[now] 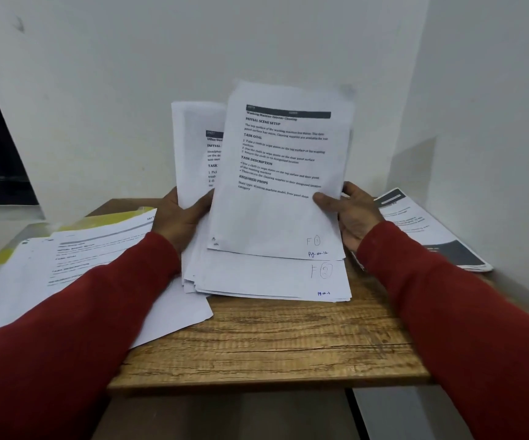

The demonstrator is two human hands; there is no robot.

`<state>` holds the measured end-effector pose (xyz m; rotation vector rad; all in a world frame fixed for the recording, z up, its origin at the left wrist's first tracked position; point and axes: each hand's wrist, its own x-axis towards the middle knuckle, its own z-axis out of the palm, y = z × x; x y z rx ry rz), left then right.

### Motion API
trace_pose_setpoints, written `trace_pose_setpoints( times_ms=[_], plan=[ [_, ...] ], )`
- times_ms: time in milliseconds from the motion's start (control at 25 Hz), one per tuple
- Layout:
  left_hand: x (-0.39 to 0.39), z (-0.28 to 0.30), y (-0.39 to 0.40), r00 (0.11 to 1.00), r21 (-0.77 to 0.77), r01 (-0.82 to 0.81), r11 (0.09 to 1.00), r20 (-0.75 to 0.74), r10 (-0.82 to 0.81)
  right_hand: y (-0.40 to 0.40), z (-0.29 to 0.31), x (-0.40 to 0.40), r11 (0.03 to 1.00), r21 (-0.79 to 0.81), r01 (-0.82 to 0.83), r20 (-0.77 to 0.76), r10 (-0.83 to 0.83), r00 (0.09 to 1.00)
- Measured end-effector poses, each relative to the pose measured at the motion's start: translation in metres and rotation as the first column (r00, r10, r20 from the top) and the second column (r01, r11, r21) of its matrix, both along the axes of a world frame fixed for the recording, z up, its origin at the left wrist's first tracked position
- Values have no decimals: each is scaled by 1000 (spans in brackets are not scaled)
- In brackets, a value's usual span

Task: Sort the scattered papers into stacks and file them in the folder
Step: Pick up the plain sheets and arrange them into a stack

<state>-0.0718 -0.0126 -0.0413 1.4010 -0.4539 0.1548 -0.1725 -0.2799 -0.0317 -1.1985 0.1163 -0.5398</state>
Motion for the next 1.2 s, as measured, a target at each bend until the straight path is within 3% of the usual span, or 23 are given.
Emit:
trace_pose_setpoints(
  times_ms=[160, 280, 400, 560, 680, 880, 1000, 1200],
  plan=[
    [3, -3, 1, 998, -33, 31, 999, -46, -32, -20, 11, -2, 947, -2, 323, 67, -322, 944],
    [7, -6, 0, 994, -39, 63, 997, -83, -66, -48, 15, -7, 891, 175, 420, 150, -445, 883],
    [8, -3, -3, 992, -16, 66, 998, -110, -67, -59, 11, -6, 899, 214, 381, 113, -410, 905],
    [5, 0, -3, 996, 47, 23, 999, -93, -18, -42, 4, 1, 970, 200, 138, 4, -141, 990],
    [0, -2, -2, 995, 3, 86, 996, -52, -86, -25, 0, 2, 990, 142, -15, -13, 17, 1000],
    [0, -1, 0, 991, -89, 126, 988, -27, -129, -14, -2, 1, 996, 16, -84, -63, 85, 994],
    [0, -2, 0, 994, -71, 109, 992, -3, -109, -13, -1, -3, 997, -58, -44, -87, 39, 995],
    [1, -2, -2, 996, -77, 92, 993, 8, -92, -28, 4, 0, 978, -41, 205, -8, -206, 979]
  ],
)
